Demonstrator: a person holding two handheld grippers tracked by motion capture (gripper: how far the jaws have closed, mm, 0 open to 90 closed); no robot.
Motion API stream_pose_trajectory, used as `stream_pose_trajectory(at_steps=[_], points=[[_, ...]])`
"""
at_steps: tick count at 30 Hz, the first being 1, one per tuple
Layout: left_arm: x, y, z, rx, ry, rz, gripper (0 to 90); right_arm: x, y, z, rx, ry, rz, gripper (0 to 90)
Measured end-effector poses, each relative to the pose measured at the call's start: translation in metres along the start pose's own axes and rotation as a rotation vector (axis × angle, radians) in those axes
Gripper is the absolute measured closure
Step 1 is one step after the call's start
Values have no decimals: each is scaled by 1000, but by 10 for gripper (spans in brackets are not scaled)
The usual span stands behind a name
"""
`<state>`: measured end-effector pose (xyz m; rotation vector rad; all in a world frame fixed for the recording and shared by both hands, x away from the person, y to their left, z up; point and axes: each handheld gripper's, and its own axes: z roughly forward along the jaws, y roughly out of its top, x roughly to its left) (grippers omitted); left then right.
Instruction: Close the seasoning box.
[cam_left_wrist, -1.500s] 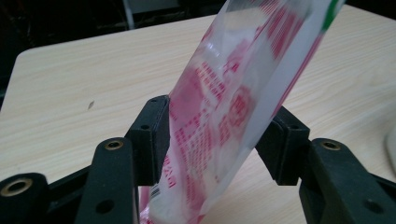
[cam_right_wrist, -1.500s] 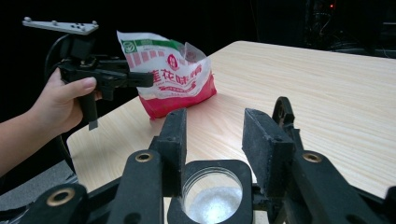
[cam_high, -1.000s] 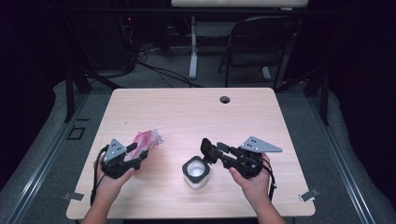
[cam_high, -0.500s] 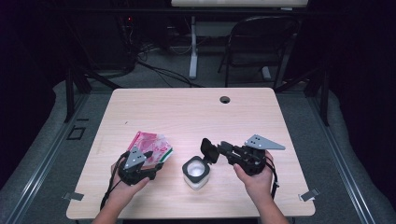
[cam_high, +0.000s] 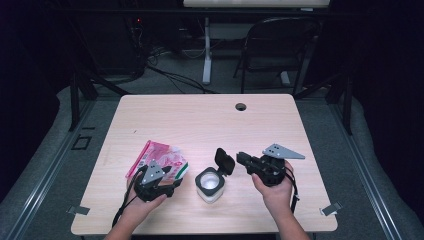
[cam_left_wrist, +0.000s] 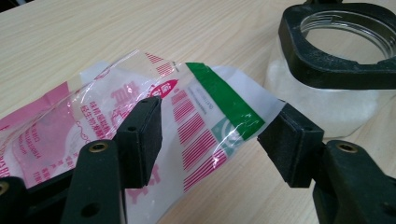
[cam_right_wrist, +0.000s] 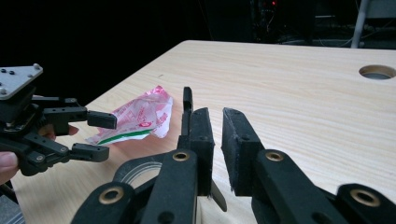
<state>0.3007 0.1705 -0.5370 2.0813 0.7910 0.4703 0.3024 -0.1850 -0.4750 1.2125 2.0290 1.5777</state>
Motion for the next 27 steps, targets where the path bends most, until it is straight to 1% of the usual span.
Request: stream_pose_trajectory(at_steps=[4, 6, 9, 10, 14, 17, 18, 20, 27], points=[[-3, 0, 2, 6, 1, 8, 412, -2, -2, 3, 20, -21, -2, 836], [-4, 1, 2, 7, -3, 11, 414, -3, -3, 4, 30, -23, 6, 840], [-5, 1, 2, 2, -8, 10, 414, -3, -5, 7, 37, -21, 11, 844], [-5, 1, 2, 1, -9, 9, 414, -3, -6, 8, 50, -19, 8, 846], [-8, 2, 3, -6, -15, 11, 413, -1, -6, 10, 53, -9, 4, 846], [-11, 3, 3, -3, -21, 22, 414, -1, -6, 10, 57, -2, -4, 846], [-12, 3, 4, -7, -23, 22, 414, 0, -6, 10, 55, 2, 0, 846], [-14, 4, 5, -7, -30, 26, 418, 1, -7, 11, 55, 1, -5, 848], [-17, 5, 4, -15, -31, 34, 430, 2, -7, 11, 60, 6, -5, 848]])
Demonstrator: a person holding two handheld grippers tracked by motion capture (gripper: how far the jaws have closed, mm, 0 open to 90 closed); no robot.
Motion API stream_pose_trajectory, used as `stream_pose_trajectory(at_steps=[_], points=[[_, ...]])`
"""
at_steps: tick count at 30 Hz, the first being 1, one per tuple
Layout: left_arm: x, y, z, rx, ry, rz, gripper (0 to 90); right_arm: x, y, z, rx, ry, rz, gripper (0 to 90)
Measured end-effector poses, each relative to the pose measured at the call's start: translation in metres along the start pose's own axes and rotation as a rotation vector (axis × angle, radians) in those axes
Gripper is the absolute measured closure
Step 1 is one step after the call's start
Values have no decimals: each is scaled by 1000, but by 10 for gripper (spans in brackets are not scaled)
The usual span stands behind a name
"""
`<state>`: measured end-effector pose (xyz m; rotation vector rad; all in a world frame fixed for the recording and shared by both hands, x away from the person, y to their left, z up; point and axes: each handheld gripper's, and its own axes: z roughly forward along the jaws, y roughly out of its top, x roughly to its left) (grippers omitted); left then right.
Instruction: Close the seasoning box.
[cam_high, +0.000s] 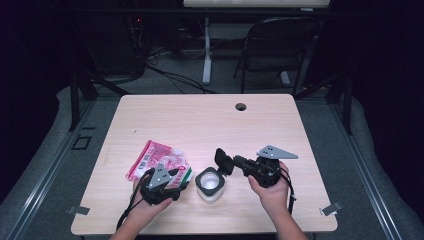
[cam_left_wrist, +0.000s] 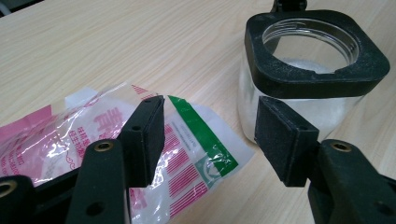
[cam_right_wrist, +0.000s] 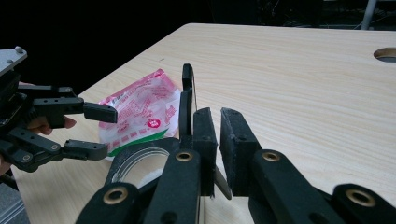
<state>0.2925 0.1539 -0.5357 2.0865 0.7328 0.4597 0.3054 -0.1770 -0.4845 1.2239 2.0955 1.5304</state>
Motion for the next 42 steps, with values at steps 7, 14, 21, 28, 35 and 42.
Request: stream_pose_trajectory(at_steps=[7, 14, 21, 28, 35, 42], points=[[-3, 3, -1, -7, -11, 7, 435, 3, 0, 1, -2, 10, -9, 847], [-6, 4, -1, -18, -12, 12, 437, 7, -1, 2, -2, 23, -13, 841], [-7, 7, -3, -38, -21, 7, 448, 8, -1, 3, 2, 29, -23, 839], [-9, 11, -5, -56, -24, 2, 454, 10, -2, 3, 8, 30, -25, 835], [-12, 19, -4, -63, -10, -1, 487, 11, -3, 4, 11, 35, -27, 832], [-13, 24, -5, -70, 1, 4, 514, 14, -4, 5, 18, 37, -35, 830]])
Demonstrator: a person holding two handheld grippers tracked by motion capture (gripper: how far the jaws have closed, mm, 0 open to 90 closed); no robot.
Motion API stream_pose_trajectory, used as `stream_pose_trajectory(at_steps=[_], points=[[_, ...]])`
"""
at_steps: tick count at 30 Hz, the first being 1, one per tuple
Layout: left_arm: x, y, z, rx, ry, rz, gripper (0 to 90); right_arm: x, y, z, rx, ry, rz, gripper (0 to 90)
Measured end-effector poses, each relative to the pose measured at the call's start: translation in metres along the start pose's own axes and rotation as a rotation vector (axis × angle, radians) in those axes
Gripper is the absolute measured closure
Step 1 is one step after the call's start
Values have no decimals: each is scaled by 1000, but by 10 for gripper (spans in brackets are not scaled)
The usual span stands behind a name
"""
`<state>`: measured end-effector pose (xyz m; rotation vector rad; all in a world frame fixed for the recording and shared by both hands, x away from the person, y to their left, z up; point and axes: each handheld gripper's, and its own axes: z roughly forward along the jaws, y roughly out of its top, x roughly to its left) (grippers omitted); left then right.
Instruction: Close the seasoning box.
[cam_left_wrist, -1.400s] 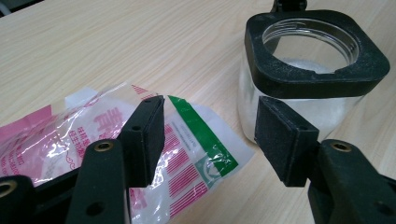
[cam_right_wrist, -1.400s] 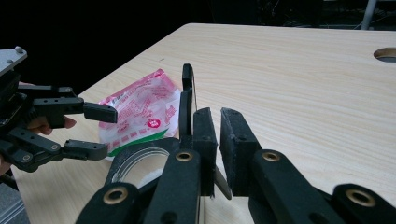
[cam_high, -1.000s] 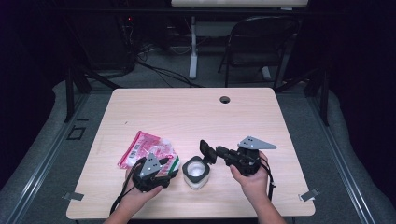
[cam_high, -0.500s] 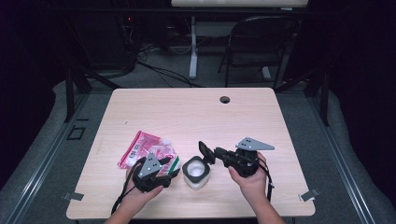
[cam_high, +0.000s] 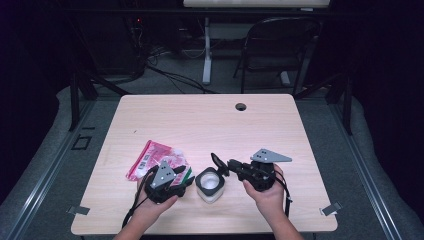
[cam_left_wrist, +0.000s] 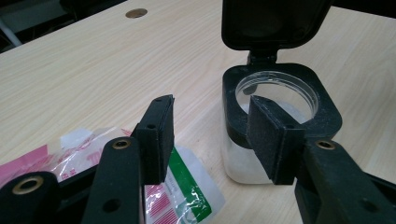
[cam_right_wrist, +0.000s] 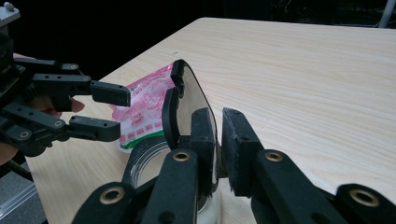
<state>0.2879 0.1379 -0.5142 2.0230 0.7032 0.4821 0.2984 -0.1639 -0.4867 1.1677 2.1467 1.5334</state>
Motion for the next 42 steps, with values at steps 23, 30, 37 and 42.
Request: stream_pose_trajectory(at_steps=[23, 30, 37, 42], points=[[11, -4, -7, -5, 32, -17, 496, 9, -5, 8, 37, 27, -22, 822], [15, -5, -10, -12, 46, -25, 490, 12, -8, 12, 52, 36, -33, 819], [18, -6, -13, -10, 55, -33, 483, 13, -9, 14, 53, 35, -31, 811], [23, -8, -15, -11, 67, -43, 481, 11, -9, 13, 53, 33, -31, 797]])
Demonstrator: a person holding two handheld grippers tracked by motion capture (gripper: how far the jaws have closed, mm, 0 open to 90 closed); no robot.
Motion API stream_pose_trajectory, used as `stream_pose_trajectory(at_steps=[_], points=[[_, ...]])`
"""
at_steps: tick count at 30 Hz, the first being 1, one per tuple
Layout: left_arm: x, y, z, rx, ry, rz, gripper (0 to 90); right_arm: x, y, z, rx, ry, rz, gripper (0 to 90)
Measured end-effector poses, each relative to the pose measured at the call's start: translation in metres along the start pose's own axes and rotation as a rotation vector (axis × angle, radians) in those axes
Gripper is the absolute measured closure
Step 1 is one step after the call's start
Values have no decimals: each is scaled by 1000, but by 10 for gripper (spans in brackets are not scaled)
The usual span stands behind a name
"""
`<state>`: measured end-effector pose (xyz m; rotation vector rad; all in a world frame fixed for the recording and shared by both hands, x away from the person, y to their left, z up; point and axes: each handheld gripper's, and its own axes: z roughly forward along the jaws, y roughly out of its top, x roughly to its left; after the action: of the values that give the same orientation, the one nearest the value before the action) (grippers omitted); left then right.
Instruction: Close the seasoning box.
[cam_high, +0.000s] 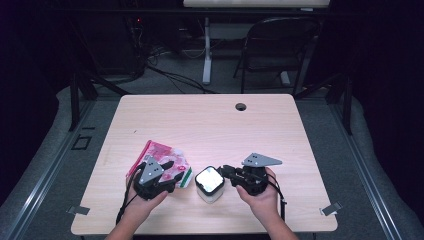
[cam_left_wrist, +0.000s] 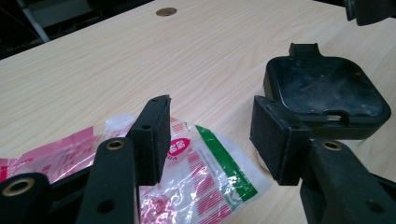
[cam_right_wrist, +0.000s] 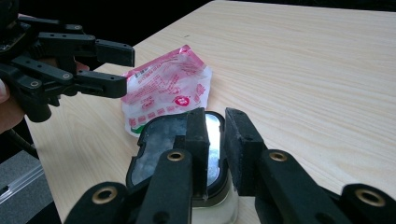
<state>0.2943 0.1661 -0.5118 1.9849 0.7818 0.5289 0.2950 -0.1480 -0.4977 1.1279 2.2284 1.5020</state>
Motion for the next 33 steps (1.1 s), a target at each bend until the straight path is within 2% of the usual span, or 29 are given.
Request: stream_pose_trajectory(at_steps=[13, 22, 30, 33], points=[[12, -3, -4, -4, 25, -24, 479, -11, 1, -6, -17, -23, 31, 766], [25, -5, -10, -9, 61, -55, 477, -21, 3, -11, -18, -40, 56, 711], [40, -12, -12, 1, 97, -83, 467, -31, 3, -12, 3, -70, 74, 581], [44, -14, -12, 1, 112, -93, 456, -36, 2, -13, 9, -106, 66, 529]])
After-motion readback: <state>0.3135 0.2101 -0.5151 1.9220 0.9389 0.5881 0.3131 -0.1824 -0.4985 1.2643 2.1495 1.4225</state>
